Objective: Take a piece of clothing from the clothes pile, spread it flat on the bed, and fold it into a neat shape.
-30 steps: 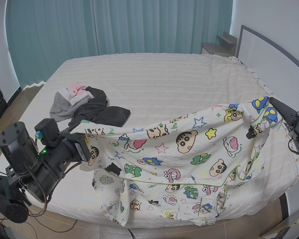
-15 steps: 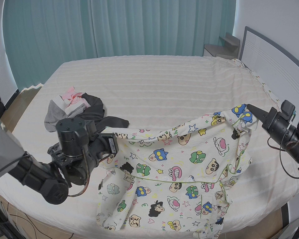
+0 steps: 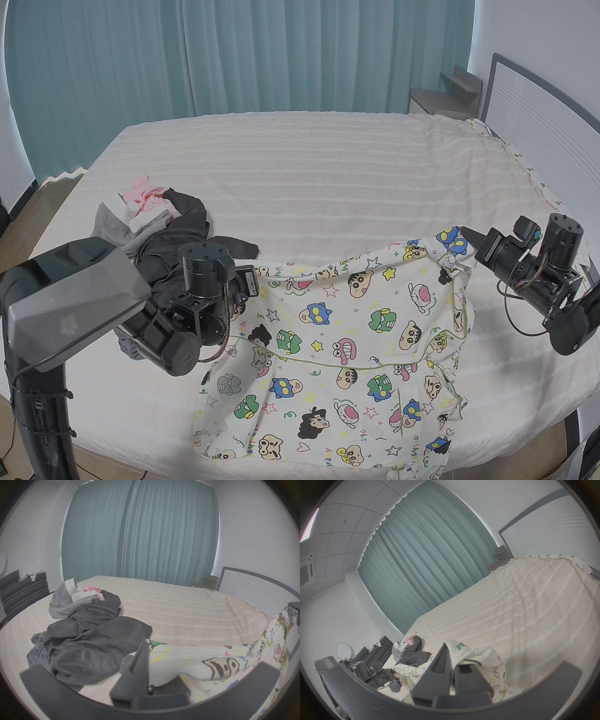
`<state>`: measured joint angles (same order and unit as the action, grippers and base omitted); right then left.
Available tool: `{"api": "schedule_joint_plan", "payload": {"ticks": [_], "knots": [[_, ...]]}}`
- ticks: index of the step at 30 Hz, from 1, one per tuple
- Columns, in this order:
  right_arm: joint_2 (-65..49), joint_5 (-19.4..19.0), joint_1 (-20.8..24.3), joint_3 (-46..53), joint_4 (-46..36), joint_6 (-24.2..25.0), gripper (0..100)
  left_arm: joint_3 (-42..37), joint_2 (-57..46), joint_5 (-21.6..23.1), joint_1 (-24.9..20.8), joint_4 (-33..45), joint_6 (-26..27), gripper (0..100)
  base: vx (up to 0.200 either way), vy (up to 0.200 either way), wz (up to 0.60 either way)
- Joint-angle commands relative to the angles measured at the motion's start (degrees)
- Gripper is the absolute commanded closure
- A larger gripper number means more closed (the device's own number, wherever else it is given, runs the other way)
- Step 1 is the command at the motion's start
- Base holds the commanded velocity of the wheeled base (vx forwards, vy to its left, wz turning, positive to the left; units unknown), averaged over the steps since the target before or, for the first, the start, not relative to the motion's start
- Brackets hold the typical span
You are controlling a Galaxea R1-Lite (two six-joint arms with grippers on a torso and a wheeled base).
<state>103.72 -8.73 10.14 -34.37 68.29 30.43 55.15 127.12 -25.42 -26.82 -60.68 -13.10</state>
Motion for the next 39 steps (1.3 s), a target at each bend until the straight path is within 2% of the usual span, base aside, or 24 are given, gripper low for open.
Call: {"api": "schedule_joint_plan", "payload": {"ticks": [1, 5, 17, 24, 25, 26, 33, 34, 39], "knots": [[11.9, 2.0, -0.3, -7.6, 1.3, 0.1, 100, 10.2, 11.5, -3.3, 2.6, -0.1, -0.3, 100, 0.0, 0.0, 0.0], [17.7, 3.9, -0.6, -12.0, 1.4, 0.1, 100, 13.9, 14.7, -3.6, 3.2, 0.0, -0.3, 100, 0.0, 0.0, 0.0], [26.2, 4.7, -0.8, -19.1, 1.4, 0.6, 100, 23.2, 22.1, -3.7, 4.1, 0.2, 0.1, 100, 0.0, 0.0, 0.0], [29.5, 4.6, -1.0, -23.1, 0.5, 0.6, 100, 23.9, 22.4, -3.7, 5.3, 0.7, 0.1, 100, 0.0, 0.0, 0.0], [29.8, 4.5, -0.9, -23.1, 0.4, 0.6, 0, 23.9, 22.5, -3.7, 5.5, 0.7, 0.2, 100, 0.0, 0.0, 0.0], [30.1, 4.5, -0.8, -23.0, 0.4, 0.6, 0, 24.0, 22.6, -3.7, 5.6, 0.7, 0.2, 0, 0.0, 0.0, 0.0], [29.4, 4.5, -0.8, -20.8, 1.1, 1.0, 0, 24.0, 22.1, -3.7, 5.8, 0.7, 0.1, 0, 0.0, 0.0, 0.0], [27.2, 4.2, -0.8, -19.8, 0.8, 2.6, 0, 22.9, 19.7, -3.7, 6.7, 0.8, 0.1, 0, 0.0, 0.0, 0.0], [23.5, -0.2, -0.7, -16.9, -1.0, 5.4, 0, 19.8, 14.2, -3.6, 8.4, 3.6, -0.1, 0, 0.0, 0.0, 0.0]]}}
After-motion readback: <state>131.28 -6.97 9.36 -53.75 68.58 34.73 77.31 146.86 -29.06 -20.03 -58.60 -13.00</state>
